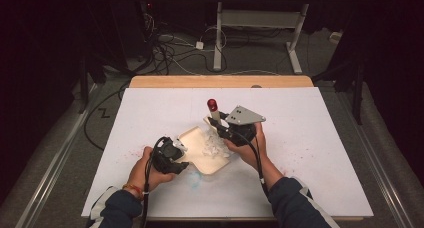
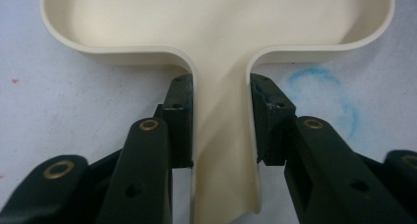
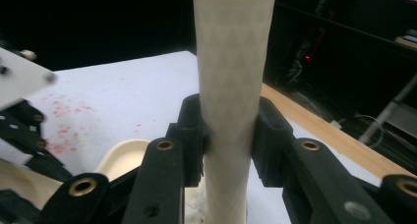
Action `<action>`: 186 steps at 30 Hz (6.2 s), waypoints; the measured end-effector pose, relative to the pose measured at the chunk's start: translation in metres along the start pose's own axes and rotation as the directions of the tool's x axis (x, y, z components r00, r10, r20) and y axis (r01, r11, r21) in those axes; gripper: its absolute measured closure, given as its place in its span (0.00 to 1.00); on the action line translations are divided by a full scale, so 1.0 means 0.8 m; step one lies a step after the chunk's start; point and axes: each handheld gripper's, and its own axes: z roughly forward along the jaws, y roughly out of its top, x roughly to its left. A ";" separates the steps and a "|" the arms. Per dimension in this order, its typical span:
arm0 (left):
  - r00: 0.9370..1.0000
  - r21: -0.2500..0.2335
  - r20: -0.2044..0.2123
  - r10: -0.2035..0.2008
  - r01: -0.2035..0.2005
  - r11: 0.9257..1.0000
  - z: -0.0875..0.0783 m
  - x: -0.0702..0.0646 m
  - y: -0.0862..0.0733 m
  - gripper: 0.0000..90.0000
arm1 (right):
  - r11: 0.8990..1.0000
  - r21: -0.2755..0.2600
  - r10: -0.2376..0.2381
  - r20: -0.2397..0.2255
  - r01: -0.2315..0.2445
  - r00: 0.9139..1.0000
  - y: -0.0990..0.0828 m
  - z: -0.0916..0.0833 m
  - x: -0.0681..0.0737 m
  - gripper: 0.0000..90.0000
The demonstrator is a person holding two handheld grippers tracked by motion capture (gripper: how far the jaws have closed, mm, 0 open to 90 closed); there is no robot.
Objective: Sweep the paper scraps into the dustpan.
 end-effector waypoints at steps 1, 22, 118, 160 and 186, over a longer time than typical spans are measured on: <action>1.000 -0.004 -0.001 0.000 0.000 1.000 0.001 -0.001 0.001 0.71 | 1.000 -0.003 -0.004 -0.012 0.004 1.000 0.001 0.001 0.003 0.78; 1.000 0.007 0.019 -0.015 0.014 1.000 0.009 -0.001 0.002 0.71 | 1.000 -0.028 -0.010 -0.033 0.009 0.999 0.026 -0.017 0.025 0.78; 0.996 -0.047 -0.041 -0.073 0.071 0.996 -0.095 0.028 -0.123 0.71 | 0.999 -0.010 -0.040 0.016 0.040 0.999 -0.016 -0.075 0.003 0.78; 0.999 0.108 -0.018 -0.036 0.038 0.993 -0.092 0.005 -0.160 0.71 | 0.999 -0.026 -0.045 -0.224 0.041 0.974 0.023 -0.042 0.125 0.78; 0.999 0.084 -0.002 -0.047 0.047 0.995 -0.069 0.004 -0.139 0.71 | 0.998 -0.057 -0.046 -0.305 0.029 0.951 0.038 -0.061 0.140 0.78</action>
